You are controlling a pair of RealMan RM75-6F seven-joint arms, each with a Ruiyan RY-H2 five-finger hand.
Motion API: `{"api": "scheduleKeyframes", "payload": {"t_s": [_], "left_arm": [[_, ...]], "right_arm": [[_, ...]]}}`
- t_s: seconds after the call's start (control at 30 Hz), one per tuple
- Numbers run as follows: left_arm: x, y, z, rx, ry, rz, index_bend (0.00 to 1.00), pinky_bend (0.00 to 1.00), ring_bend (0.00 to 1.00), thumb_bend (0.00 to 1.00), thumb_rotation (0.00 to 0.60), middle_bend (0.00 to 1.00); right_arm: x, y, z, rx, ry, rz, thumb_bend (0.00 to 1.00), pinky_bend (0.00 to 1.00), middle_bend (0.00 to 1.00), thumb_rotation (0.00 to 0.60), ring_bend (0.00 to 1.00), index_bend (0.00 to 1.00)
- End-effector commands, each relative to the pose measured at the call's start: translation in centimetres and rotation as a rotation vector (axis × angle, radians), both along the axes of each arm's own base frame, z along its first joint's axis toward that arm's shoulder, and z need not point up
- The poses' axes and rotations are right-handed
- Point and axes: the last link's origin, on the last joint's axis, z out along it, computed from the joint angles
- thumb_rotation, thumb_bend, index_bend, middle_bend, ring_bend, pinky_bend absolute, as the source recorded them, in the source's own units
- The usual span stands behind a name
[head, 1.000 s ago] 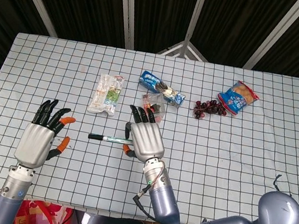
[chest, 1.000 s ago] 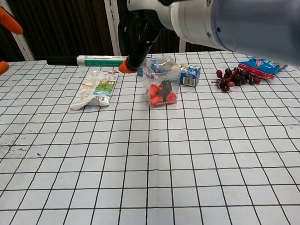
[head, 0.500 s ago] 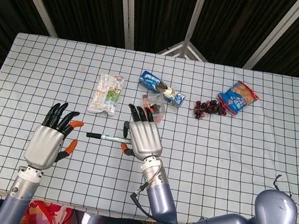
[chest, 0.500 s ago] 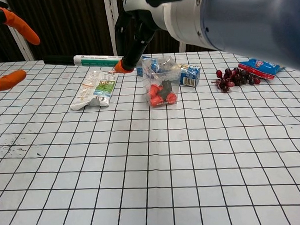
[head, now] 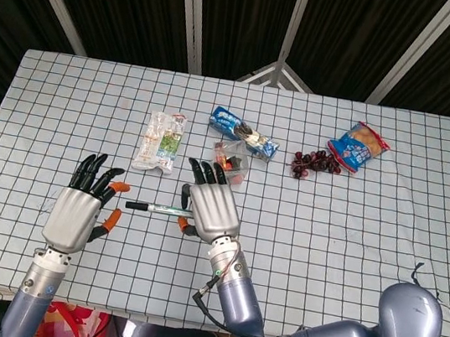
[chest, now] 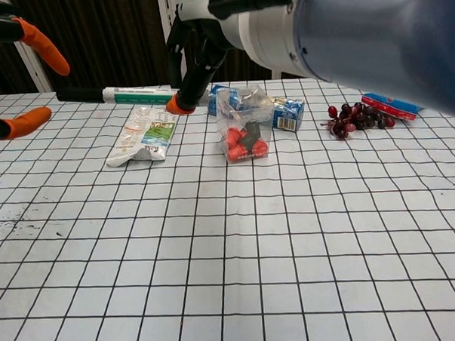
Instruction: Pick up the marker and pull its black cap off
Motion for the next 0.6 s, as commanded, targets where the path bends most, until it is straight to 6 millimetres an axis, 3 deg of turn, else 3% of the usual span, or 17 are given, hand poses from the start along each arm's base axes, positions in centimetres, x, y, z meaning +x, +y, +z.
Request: {"api": "scheduleKeyframes", "payload": {"t_s": [0.03,0.6], "left_arm": [[0.2,0.0,-0.1,0.001,-0.004,-0.008,0.39,0.01,0.00,0.49,0.600,0.21],[1.2,0.2,-1.2,-0.003,0.002,-0.035,0.45,0.01,0.00,0.49,0.600,0.24]], "right_arm": [[0.1,0.0,0.0,0.000,0.001,0.001,0.36,0.00,0.07,0.600,0.06,0.75],[-0.2,0.0,-0.3,0.010,-0.004,-0.005,0.36,0.00,0.07,0.600,0.06,0.75]]}}
